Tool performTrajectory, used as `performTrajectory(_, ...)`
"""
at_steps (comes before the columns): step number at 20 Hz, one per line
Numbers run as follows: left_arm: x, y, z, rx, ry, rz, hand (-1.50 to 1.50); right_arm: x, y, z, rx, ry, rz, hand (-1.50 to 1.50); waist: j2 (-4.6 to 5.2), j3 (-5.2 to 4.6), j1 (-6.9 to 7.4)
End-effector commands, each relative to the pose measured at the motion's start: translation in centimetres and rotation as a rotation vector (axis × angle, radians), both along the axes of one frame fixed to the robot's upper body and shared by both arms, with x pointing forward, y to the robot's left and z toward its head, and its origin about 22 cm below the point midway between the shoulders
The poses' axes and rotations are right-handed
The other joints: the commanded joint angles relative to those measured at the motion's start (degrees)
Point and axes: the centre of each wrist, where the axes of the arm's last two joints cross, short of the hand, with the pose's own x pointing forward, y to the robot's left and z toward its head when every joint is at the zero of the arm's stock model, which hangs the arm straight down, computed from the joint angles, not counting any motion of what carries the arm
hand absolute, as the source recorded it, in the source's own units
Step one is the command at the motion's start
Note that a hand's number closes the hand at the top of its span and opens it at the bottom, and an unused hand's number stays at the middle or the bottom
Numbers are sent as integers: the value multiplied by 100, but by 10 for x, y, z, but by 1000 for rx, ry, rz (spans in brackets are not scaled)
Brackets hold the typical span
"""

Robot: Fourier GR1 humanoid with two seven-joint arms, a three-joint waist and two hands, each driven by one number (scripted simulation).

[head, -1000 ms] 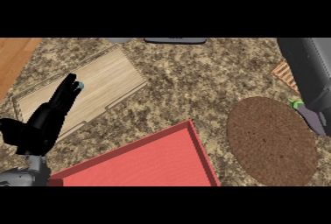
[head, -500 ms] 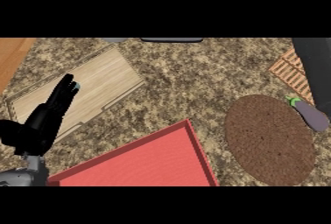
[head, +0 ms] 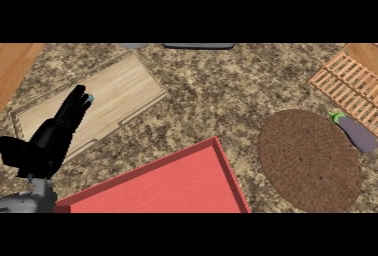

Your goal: Pick the sweet potato from the placemat and place it in the tiered shelf

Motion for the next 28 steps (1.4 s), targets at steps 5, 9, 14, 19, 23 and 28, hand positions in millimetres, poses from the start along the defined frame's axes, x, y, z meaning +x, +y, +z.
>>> performTrajectory(5, 5, 18, -6, -1, -9, 18, 0, -7, -19, 42, -124, 101, 23, 150, 12, 12, 12)
performTrajectory(9, -4, 13, -10, 0, -7, -3, 0, -9, -30, 27, -53, -28, 141, 150, 25, 20, 58)
performTrajectory(14, 3, 2, 1, -3, -5, -11, 0, -6, -29, 9, 49, 206, 168, 150, 24, 20, 59)
performTrajectory(19, 7, -10, 8, 2, -19, -5, 0, -7, -36, -3, 140, 365, 227, 150, 19, 22, 39)
performTrajectory(23, -2, -5, -2, -4, 7, -11, 0, -13, -51, -15, 187, 387, 198, 150, 12, 20, 37)
performTrajectory(28, 1, -2, -3, -8, -6, 4, 0, -21, -67, -20, 213, 284, 73, 150, -5, 18, -40)
